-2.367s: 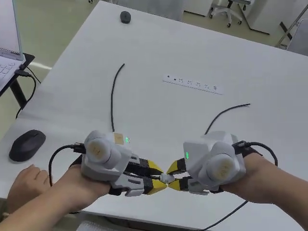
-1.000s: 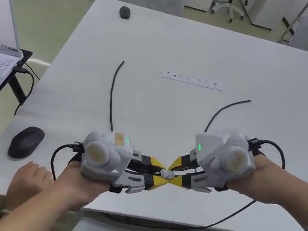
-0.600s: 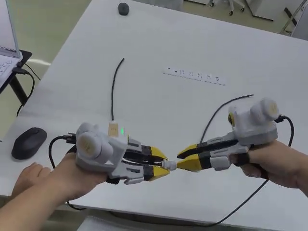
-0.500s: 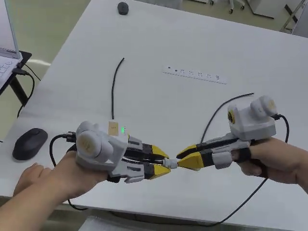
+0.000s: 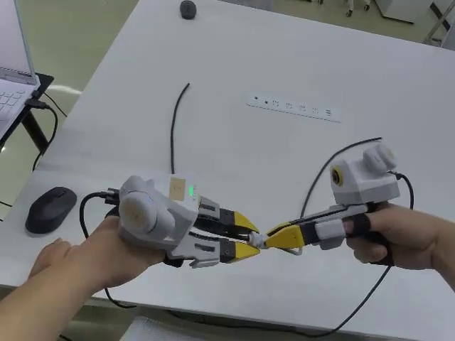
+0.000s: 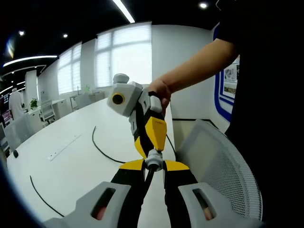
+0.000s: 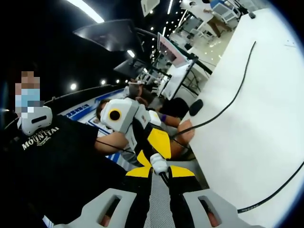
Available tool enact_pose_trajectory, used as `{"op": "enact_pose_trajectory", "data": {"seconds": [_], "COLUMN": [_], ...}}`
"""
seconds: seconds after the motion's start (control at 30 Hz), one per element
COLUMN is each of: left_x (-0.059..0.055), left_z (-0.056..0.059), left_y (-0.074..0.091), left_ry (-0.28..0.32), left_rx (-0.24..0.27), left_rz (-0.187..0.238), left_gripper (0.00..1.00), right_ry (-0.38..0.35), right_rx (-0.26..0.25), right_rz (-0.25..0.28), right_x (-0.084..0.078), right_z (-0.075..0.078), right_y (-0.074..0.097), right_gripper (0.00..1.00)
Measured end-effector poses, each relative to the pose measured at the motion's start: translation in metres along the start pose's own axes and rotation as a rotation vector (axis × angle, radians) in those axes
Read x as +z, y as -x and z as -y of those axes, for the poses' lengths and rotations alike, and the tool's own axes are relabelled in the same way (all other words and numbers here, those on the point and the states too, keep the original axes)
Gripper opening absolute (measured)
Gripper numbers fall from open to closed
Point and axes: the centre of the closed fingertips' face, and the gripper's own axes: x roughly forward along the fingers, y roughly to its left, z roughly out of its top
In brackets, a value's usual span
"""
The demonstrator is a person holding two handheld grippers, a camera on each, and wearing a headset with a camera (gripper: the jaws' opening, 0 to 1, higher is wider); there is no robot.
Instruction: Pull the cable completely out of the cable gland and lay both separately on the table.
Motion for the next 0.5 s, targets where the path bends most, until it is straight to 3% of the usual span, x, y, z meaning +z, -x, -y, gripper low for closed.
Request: {"op": "enact_pose_trajectory", "data": {"seconds": [0.3, 0.37, 0.5], "left_x": [-0.0033, -0.0040, -0.0051], "left_z": [0.0018, 0.0026, 0.0025], "left_y": [0.0041, 0.0045, 0.0055], "left_ry": [0.068, 0.084, 0.138], "left_rx": [-0.010, -0.018, -0.028], "left_rz": [-0.003, 0.001, 0.012], "left_gripper": [0.15, 0.15, 0.15], "right_ry": [0.243, 0.287, 0.457], "right_rx": [-0.073, -0.107, -0.214], "right_rz": [-0.012, -0.041, -0.108], "right_x": [-0.0007, -0.0023, -0.0013], "right_z": [-0.0023, -0.0035, -0.0027], "right_y": [-0.0050, -0.0057, -0.0066], "right_gripper": [0.06, 0.06, 0.05]}}
